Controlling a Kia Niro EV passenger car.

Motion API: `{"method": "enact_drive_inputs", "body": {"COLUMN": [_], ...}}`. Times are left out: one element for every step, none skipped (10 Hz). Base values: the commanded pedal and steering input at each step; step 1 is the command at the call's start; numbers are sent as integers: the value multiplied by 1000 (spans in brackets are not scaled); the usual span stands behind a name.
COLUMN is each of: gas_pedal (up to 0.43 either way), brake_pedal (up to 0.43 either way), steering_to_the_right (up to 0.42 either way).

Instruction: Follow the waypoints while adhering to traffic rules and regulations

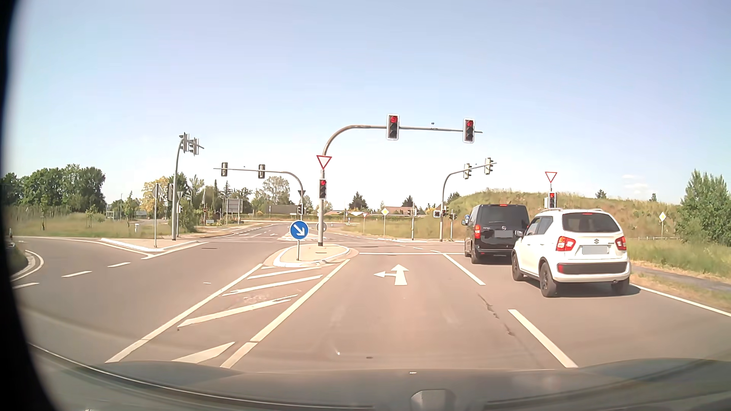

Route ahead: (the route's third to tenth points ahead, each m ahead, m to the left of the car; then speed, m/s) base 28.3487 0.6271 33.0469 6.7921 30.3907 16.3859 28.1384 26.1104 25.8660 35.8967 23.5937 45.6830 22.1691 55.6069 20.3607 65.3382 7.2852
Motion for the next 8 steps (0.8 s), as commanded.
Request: {"method": "enact_drive_inputs", "body": {"gas_pedal": [0, 0, 0, 0, 0, 0, 0, 0], "brake_pedal": [256, 262, 268, 274, 274, 274, 274, 274], "steering_to_the_right": [5, 4, 4, 4, 5, 5, 5, 5]}}
